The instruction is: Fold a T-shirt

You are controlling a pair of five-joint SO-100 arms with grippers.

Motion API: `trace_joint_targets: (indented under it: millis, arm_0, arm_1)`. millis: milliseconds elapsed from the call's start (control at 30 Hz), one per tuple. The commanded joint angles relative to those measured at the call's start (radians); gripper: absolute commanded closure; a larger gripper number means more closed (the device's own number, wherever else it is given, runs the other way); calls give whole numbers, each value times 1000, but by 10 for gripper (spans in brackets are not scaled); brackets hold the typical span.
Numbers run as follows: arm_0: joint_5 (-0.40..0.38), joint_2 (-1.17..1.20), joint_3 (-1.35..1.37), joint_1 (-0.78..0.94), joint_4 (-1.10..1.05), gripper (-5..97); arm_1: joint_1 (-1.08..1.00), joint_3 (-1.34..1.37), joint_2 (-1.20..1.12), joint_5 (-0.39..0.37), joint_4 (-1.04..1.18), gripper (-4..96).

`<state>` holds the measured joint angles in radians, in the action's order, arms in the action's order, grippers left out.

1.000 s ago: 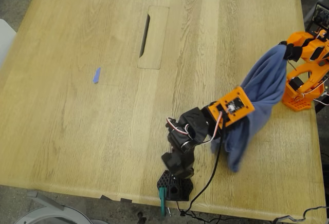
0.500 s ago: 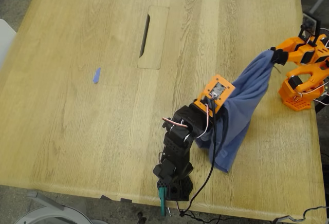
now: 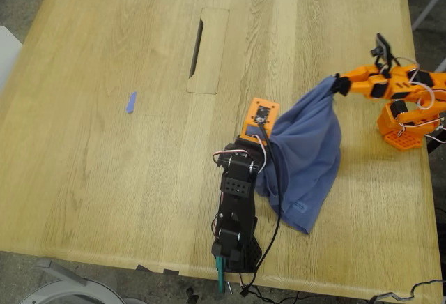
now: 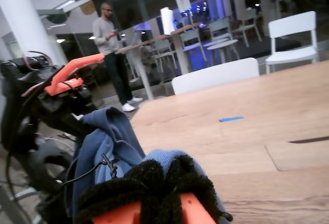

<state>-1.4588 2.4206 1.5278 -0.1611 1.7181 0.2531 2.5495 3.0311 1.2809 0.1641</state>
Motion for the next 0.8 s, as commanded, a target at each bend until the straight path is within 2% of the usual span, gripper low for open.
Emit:
trace_joint_targets:
  millis: [0, 400, 633, 767]
  arm_0:
    - [5, 61, 86, 77, -84, 919]
    - [6, 71, 494, 252, -592, 919]
    - [11, 58, 595, 328, -746, 919]
    - [12, 48, 644, 365, -822, 919]
  arm_1:
    - [-44, 48, -3, -3, -86, 910]
    - [-348, 301, -118, 18, -264, 910]
    - [-466, 278, -301, 21, -354, 910]
    - [-540, 218, -480, 26, -454, 910]
